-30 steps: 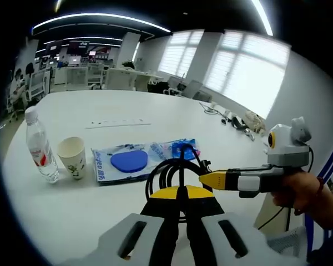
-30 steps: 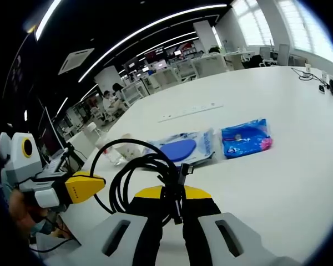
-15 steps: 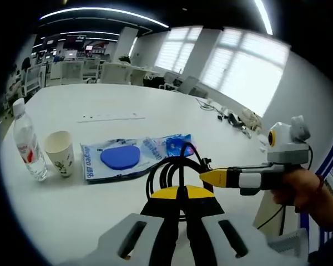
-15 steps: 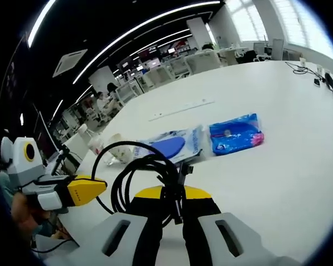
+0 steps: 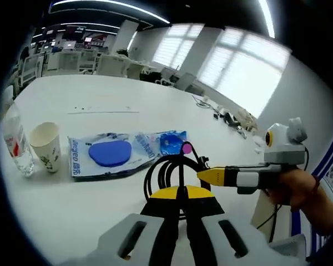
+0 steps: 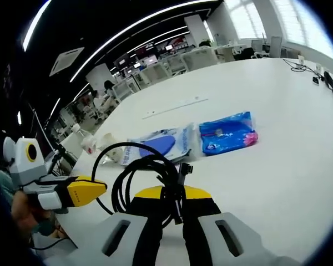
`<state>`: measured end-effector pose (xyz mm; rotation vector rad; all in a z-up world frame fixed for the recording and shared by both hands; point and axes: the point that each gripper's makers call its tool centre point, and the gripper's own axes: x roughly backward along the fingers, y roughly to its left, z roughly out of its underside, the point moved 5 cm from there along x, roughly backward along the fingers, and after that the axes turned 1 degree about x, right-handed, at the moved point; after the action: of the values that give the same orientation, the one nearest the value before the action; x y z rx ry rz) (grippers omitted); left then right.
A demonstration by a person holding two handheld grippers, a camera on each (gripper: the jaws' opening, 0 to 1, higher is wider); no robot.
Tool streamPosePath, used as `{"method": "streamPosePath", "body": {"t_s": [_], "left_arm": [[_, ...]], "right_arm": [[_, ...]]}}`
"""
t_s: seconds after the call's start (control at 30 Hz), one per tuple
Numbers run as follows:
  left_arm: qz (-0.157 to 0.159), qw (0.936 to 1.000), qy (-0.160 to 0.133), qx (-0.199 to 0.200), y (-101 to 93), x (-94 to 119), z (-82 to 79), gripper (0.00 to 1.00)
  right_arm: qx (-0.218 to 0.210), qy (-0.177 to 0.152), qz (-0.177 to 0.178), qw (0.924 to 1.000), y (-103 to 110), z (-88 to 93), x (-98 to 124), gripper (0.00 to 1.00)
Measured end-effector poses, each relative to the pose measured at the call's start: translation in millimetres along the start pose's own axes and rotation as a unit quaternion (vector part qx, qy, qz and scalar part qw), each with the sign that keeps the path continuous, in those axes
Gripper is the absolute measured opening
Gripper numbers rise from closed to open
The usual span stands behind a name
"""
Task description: Arrange the tabletop items into an orderly group along one side of the table until the central work area is clear of visible clutter.
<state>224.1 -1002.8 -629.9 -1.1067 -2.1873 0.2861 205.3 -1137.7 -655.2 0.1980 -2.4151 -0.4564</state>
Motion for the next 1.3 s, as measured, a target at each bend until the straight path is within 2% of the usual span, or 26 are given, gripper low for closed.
{"method": "streamPosePath", "body": {"t_s": [0.73, 1.3], "left_arm": [[0.023, 0.9992, 0.006, 0.033, 4.9, -31, 2.6, 0.00], [0.015, 0.9988, 0.014, 0.043, 12.9, -56, 13.5, 0.00]], "right_arm": [[-0.003, 0.017, 0.012, 0.9998, -27, -3.9, -13, 0.08], [0.004, 0.037, 0.024, 0.9990, -47, -0.6, -28, 0.08]]}}
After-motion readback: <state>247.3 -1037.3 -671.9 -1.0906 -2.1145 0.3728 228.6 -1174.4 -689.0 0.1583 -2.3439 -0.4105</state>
